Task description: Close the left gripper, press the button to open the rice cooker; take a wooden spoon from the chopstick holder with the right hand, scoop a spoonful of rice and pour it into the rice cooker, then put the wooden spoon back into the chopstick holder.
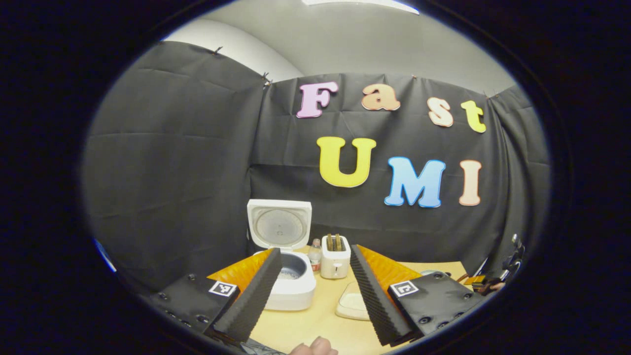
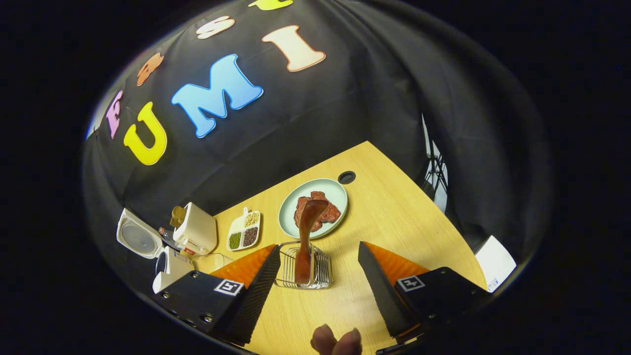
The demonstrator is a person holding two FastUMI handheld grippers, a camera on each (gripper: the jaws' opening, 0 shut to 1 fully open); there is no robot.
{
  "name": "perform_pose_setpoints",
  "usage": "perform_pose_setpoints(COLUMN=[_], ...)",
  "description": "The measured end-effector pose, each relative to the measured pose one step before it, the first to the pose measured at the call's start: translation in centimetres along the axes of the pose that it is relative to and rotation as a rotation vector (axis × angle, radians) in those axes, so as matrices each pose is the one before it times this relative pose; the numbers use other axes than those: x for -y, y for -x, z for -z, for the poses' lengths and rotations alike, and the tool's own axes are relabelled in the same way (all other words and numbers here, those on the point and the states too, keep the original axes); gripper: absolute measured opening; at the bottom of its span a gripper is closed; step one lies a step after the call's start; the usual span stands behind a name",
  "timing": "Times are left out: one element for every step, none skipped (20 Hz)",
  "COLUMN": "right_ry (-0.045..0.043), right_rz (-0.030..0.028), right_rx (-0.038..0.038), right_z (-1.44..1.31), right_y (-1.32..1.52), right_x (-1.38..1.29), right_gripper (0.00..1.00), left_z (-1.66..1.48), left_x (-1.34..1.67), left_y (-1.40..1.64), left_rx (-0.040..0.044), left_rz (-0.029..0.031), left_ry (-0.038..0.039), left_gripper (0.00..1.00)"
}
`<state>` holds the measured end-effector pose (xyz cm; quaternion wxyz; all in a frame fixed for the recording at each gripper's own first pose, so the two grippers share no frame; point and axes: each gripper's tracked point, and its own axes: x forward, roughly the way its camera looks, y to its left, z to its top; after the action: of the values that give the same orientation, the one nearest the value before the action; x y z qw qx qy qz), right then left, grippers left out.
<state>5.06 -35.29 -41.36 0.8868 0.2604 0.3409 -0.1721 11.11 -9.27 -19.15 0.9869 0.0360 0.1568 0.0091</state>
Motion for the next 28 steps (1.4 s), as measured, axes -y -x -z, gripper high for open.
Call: perform_pose_setpoints(right_ry=[0.0114, -0.00005, -0.01351, -0.02356, -0.02778, -0.02571, -0.02056, -0.0055, 0.0, 0.00501, 0.01662, 0.02117, 0.023, 0.03163, 0.03105, 0.02593, 0.01543, 0.00438, -0.00083, 0.00126, 0.00756, 0.01496, 0.01957, 0.02437, 0.02897, 0.02611, 0.01782, 0.00709], right_rz=[0.01473, 0.01748, 0.01516, 0.02028, 0.02034, 0.0088, 0.00106, -0.00033, 0.00262, 0.00097, 0.00043, 0.00807, 0.01189, 0.00392, 0.01492, 0.00591, -0.00309, -0.00795, -0.01009, -0.00781, -0.0105, -0.00863, -0.0088, -0.00421, -0.00788, -0.00468, -0.01015, -0.01348], right_rx=[0.00938, 0.00889, 0.01221, 0.01644, 0.02142, 0.03521, 0.03376, 0.01654, 0.01367, 0.01867, 0.01492, 0.00458, -0.00427, -0.00596, -0.00096, -0.00041, -0.00423, -0.01029, -0.00405, -0.00742, -0.01182, -0.00785, -0.00324, 0.00226, -0.00109, 0.00171, -0.00135, -0.00438], right_z=[0.39, 0.381, 0.37, 0.378, 0.649, 0.38, 0.708, 0.979, 1.152, 0.837, 0.821, 0.914, 1.16, 0.914, 0.702, 0.5, 0.448, 0.553, 0.392, 0.413, 0.628, 0.463, 0.283, 0.08, 0.293, 0.074, 0.064, 0.082], right_y=[0.984, 1.46, 1.589, 1.751, 1.699, 1.742, 1.606, 1.589, 1.472, 1.464, 1.281, 1.286, 1.136, 1.145, 0.905, 0.927, 0.895, 0.828, 0.664, 0.505, 0.335, 0.296, 0.237, 0.258, 0.156, 0.155, -0.052, -0.076], right_x=[-0.358, -0.11, -0.417, -0.527, -0.648, -1.037, -1.194, -1.246, -1.098, -1.189, -1.107, -0.912, -0.841, -0.856, -0.645, -0.714, -0.886, -0.855, -0.879, -0.89, -0.785, -0.782, -0.576, -0.592, -0.626, -0.547, -0.6, -0.615], right_gripper=[0.97, 0.97, 0.97, 0.97, 0.97, 0.97, 0.97, 0.97, 0.97, 0.97, 0.97, 0.97, 0.97, 0.97, 0.97, 0.97, 0.97, 0.97, 0.97, 0.97, 0.97, 0.97, 0.97, 0.97, 0.97, 0.97, 0.97, 0.97], left_z=[-0.472, -0.388, -0.354, -0.262, -0.194, -0.76, -0.646, -0.195, -0.175, -0.347, -0.58, -0.272, 0.076, 0.669, 0.427, 0.413, 0.231, 0.143, -0.706, -0.284, -0.081, -0.297, -0.005, 0.362, 0.843, 1.234, 1.857, 1.563], left_x=[-0.991, -1.075, -1.118, -1.174, -1.253, -1.224, -1.277, -1.187, -1.011, -1.019, -1.037, -0.803, -0.565, -0.496, -0.408, -0.595, -0.588, -0.489, -0.692, -0.319, -0.465, -0.422, -0.208, -0.015, -0.072, -0.419, 0.13, -0.287], left_y=[-1.559, -1.821, -2.149, -1.991, -2.065, -2.135, -2.139, -2.263, -2.257, -2.292, -2.343, -2.402, -2.308, -1.978, -1.786, -1.679, -1.749, -1.612, -1.599, -1.405, -1.297, -1.391, -1.533, -1.423, -1.355, -0.949, -0.788, -0.524], left_rx=[0.0124, 0.0142, 0.01013, -0.00445, -0.00499, 0.01213, 0.01132, 0.0024, 0.00184, 0.01418, 0.01476, 0.01248, -0.00559, -0.00769, -0.01179, -0.00645, 0.00197, 0.00322, 0.00647, 0.00668, 0.0035, 0.00657, -0.00104, -0.01633, -0.03213, -0.04961, -0.05137, -0.06452], left_rz=[0.01584, 0.01701, 0.01971, 0.01436, 0.01536, 0.01441, 0.00768, 0.00798, 0.00718, -0.00107, -0.0058, -0.00339, -0.00607, -0.00351, -0.0018, -0.01256, -0.01309, -0.01054, -0.01229, -0.0113, -0.01675, -0.01421, -0.01318, -0.00458, -0.00126, -0.01913, -0.0163, -0.02428], left_ry=[0.00213, 0.00412, 0.00979, 0.01464, 0.01809, 0.01869, 0.01378, 0.01226, 0.01356, 0.01146, 0.01015, 0.01218, 0.01363, 0.01624, 0.01187, 0.00292, 0.00201, -0.00142, -0.00775, -0.01554, -0.02112, -0.0231, -0.022, -0.01543, -0.0145, -0.02001, -0.02175, -0.02692], left_gripper=[0.97, 0.94, 0.94, 0.94, 0.94, 0.94, 1.0, 0.98, 0.96, 0.94, 1.0, 0.94, 0.93, 0.93, 0.93, 0.93, 0.93, 0.93, 0.97, 0.97, 1.0, 0.97, 0.97, 0.96, 0.94, 0.92, 0.93, 0.93])
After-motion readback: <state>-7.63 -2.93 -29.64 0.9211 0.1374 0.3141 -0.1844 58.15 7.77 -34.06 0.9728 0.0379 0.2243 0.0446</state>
